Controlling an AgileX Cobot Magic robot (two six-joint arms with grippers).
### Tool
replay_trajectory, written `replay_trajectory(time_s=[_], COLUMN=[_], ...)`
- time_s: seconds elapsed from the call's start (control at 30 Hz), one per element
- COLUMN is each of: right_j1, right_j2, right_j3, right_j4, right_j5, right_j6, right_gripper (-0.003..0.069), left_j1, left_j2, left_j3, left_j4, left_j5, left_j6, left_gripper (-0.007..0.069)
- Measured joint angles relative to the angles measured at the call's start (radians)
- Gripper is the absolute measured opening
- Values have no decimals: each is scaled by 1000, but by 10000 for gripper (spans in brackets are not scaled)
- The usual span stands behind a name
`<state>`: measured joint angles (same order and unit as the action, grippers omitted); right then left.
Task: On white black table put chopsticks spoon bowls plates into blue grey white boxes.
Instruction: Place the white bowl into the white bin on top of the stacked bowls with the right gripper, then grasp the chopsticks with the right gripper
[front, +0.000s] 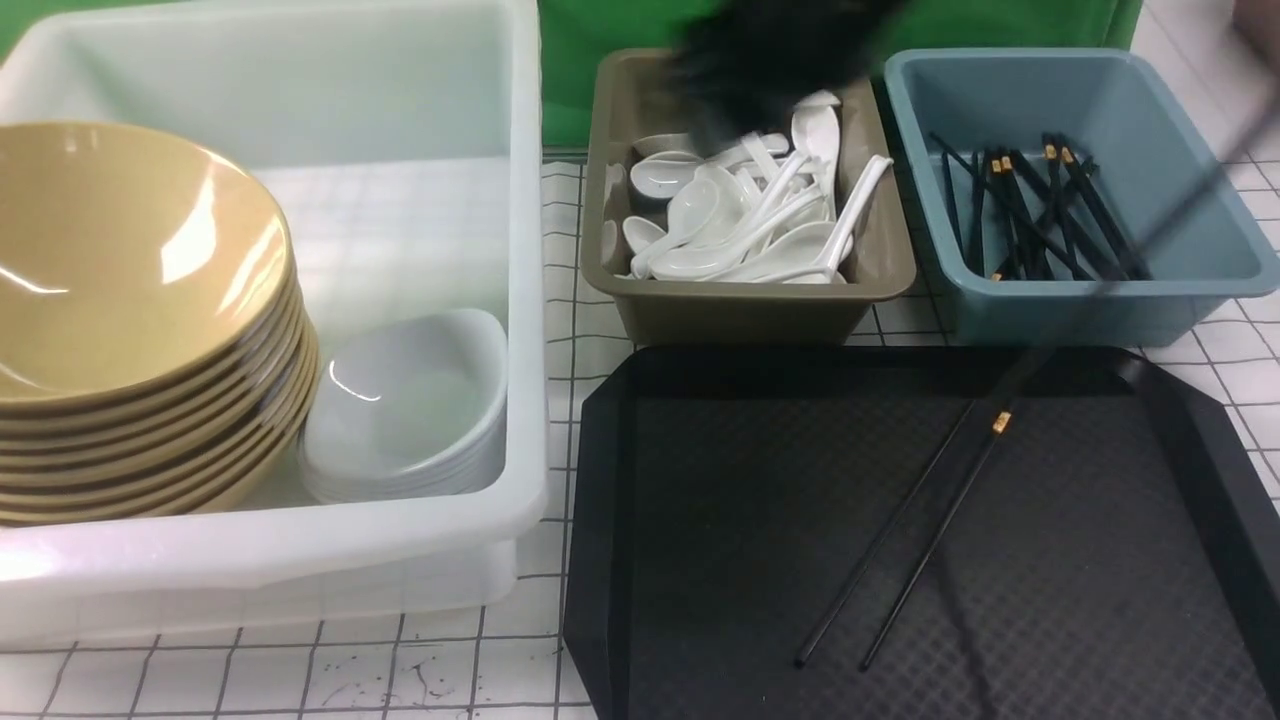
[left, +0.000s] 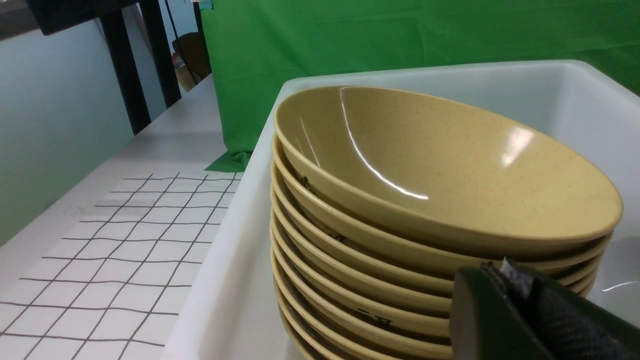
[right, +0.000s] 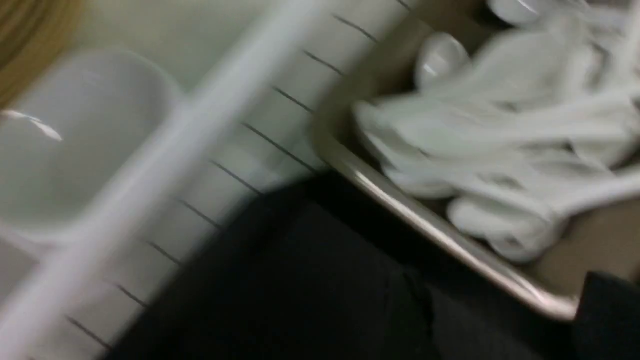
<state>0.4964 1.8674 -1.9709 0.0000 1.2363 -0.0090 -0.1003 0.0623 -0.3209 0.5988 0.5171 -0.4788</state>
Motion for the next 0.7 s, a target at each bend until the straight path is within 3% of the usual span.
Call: replay_trajectory(time_s=[0.13, 0.3, 0.53, 0.7], right_j1=[-139, -231, -223, -223], right_j2=[-118, -164, -105, -34], right_j3=[405, 771, 869, 862], right_j4=[-31, 0, 81, 78], right_j5=[-45, -322, -534, -536], right_j6=[56, 194, 226, 188], right_gripper=[474, 475, 458, 351], left_j1=[0, 0, 0, 0], left_j2=[-26, -35, -36, -36], left_j3=[0, 0, 0, 0], left_j4=[1, 1, 1, 4], left_j5=[-2, -7, -16, -19], left_j6=[0, 0, 0, 0], left_gripper=[-13, -13, -13, -13])
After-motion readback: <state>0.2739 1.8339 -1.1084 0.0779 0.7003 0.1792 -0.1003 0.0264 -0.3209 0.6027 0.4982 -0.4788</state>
